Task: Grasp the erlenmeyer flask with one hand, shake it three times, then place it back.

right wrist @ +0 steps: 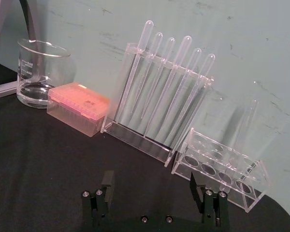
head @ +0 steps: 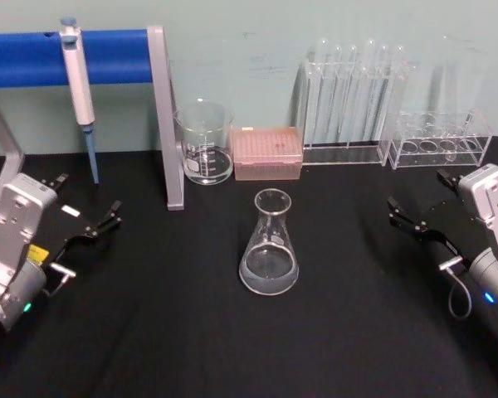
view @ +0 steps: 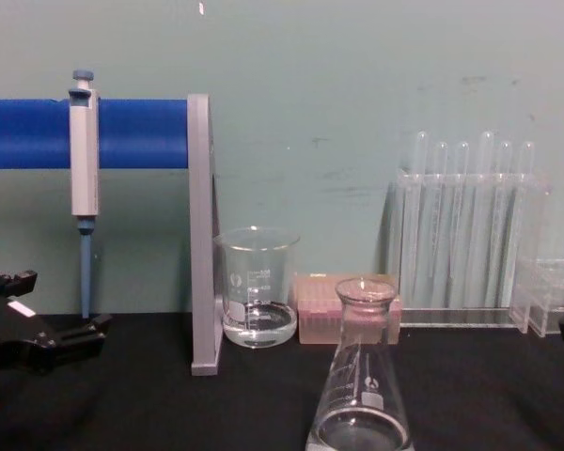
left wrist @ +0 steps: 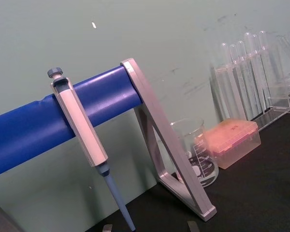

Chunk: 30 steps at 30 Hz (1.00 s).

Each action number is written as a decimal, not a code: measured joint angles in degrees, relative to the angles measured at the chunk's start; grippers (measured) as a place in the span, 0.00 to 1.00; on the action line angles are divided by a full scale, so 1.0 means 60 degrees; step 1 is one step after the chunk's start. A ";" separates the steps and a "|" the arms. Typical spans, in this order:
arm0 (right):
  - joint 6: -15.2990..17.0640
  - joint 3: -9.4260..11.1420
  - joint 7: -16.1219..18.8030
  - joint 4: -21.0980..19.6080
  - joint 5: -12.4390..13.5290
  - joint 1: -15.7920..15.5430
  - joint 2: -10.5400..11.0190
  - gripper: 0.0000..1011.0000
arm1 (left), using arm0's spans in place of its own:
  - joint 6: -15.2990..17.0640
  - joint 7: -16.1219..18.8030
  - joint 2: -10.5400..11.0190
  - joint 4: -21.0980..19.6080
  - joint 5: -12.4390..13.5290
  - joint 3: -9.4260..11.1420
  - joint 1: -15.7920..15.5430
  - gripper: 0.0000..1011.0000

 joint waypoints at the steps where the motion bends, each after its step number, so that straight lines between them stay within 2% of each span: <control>1: 0.0000 0.0000 0.0000 0.0000 0.0000 0.0001 -0.0001 0.99 | 0.0000 0.0000 0.0000 0.0000 0.0000 0.0000 0.0001 0.99; 30: 0.0000 0.0000 0.0000 0.0001 0.0000 0.0000 0.0000 0.99 | 0.0000 0.0000 0.0000 0.0000 -0.0001 0.0000 0.0001 0.99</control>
